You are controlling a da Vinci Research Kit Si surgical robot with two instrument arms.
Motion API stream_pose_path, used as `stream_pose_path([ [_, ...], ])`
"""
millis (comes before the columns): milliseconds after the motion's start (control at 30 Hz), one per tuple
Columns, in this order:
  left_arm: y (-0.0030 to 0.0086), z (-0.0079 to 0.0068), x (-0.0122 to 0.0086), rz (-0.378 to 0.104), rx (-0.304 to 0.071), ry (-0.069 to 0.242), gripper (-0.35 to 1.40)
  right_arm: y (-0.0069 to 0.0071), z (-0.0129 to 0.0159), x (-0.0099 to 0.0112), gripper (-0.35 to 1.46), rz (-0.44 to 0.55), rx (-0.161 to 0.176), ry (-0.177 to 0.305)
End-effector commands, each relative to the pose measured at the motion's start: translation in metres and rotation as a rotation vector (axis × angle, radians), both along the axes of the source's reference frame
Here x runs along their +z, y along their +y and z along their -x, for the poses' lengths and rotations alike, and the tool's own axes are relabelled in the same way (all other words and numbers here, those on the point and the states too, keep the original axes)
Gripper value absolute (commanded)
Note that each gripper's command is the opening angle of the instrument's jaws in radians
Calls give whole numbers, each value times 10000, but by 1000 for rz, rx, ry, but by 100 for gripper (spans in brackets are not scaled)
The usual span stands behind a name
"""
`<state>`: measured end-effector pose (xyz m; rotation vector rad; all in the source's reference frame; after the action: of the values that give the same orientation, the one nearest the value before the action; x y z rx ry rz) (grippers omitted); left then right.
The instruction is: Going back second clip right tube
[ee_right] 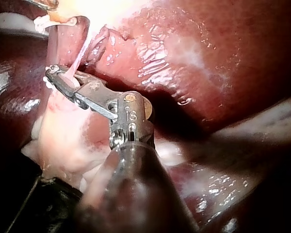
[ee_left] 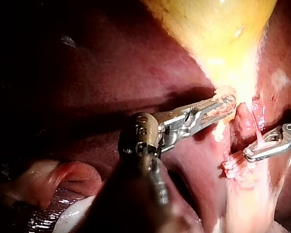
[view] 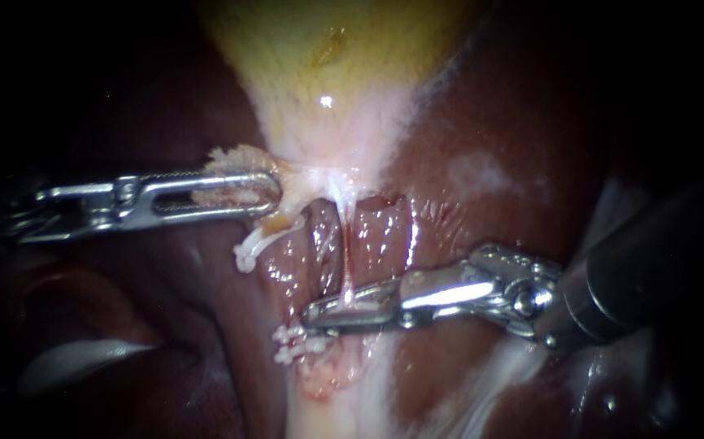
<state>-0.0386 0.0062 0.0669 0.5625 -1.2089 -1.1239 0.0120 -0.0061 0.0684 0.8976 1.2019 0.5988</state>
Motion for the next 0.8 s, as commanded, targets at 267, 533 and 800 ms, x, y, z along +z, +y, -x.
stream_pose_path([
  [267,0,0,0,0,-1,1,-35,1,3,1,1,97,-11,27],
  [533,-1,0,0,0,-1,1,-35,2,-3,2,48,198,11,27],
  [800,-1,0,0,1,-1,1,-35,0,-2,1,50,243,16,23],
])
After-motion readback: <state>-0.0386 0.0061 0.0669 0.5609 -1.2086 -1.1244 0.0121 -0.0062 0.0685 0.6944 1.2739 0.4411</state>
